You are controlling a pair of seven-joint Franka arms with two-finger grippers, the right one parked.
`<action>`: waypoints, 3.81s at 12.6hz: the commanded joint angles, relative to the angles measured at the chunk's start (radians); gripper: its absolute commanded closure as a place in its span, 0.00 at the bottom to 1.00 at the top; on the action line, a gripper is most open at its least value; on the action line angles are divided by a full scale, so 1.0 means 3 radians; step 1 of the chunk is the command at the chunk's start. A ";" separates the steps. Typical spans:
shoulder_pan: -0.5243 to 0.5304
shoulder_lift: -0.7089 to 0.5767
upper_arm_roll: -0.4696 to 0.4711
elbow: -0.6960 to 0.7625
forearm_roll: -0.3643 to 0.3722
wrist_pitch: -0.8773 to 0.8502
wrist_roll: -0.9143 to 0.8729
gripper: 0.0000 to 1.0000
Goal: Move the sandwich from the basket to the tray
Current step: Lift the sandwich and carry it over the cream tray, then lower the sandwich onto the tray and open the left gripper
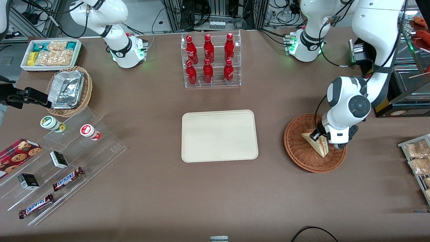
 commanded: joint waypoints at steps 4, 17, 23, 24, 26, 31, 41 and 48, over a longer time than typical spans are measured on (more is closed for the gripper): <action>-0.0156 -0.0123 0.0006 0.0531 0.0057 -0.0843 0.0172 1.00; -0.1520 0.0638 -0.0076 0.1902 -0.0010 -0.1428 0.0224 1.00; -0.2083 0.1353 -0.0076 0.2613 -0.0004 -0.1398 -0.0425 1.00; -0.2175 0.1466 -0.0076 0.2735 0.0001 -0.1398 -0.0507 1.00; -0.2257 0.1660 -0.0076 0.2970 0.0001 -0.1398 -0.0676 1.00; -0.2339 0.1779 -0.0071 0.3058 0.0006 -0.1316 -0.0779 1.00; -0.2350 0.1927 -0.0035 0.3130 0.0042 -0.1265 -0.0979 0.38; -0.2309 0.1616 -0.0030 0.3140 0.0036 -0.1494 -0.0917 0.00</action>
